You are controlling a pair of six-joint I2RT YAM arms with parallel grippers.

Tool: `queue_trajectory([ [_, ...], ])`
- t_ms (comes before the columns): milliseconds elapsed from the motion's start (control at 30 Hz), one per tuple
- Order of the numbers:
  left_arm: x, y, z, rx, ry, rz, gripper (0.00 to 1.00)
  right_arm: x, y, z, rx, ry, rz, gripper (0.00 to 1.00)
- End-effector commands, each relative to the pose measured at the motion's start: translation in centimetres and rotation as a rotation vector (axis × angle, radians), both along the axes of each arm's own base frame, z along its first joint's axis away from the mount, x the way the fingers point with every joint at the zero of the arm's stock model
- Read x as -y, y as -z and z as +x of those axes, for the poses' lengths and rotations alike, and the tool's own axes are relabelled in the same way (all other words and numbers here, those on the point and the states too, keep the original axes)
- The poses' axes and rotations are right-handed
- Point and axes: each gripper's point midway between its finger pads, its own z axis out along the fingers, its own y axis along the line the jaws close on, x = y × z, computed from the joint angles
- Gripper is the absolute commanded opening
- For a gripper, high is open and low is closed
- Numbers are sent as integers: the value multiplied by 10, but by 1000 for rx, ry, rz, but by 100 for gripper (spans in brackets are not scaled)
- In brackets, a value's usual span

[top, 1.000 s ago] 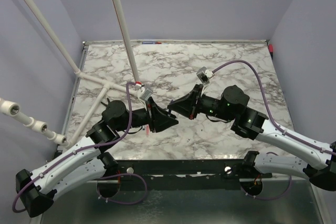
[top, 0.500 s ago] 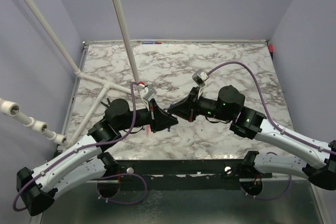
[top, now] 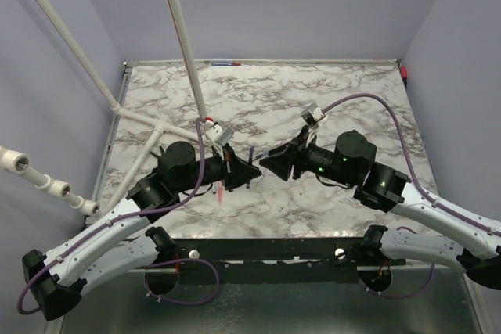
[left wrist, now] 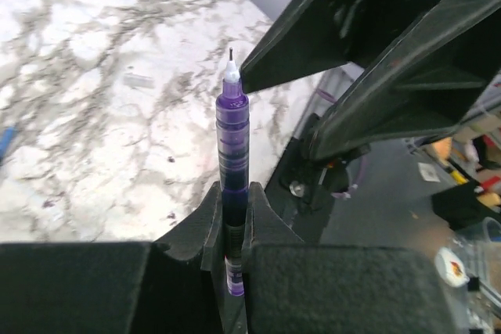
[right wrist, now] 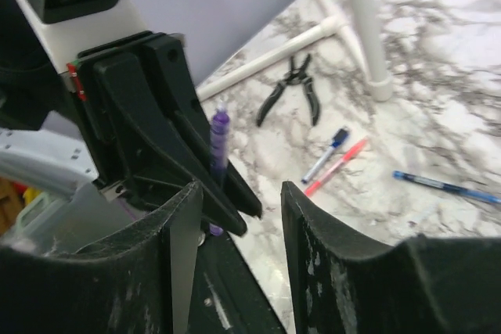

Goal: Insert the pens into the pen caps

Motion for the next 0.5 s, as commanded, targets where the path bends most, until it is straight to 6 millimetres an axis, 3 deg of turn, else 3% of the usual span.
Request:
queue_trajectory([
  [0,-21,14,32,47,-180,168,0,44,22,30,3,269,-122,49],
  [167,-39,27,55,92,-305,295,0,77,59,49,-35,457,-288,50],
  [467,-53,38,62,138,-363,349,0,105,115,71,-91,606,-551,50],
])
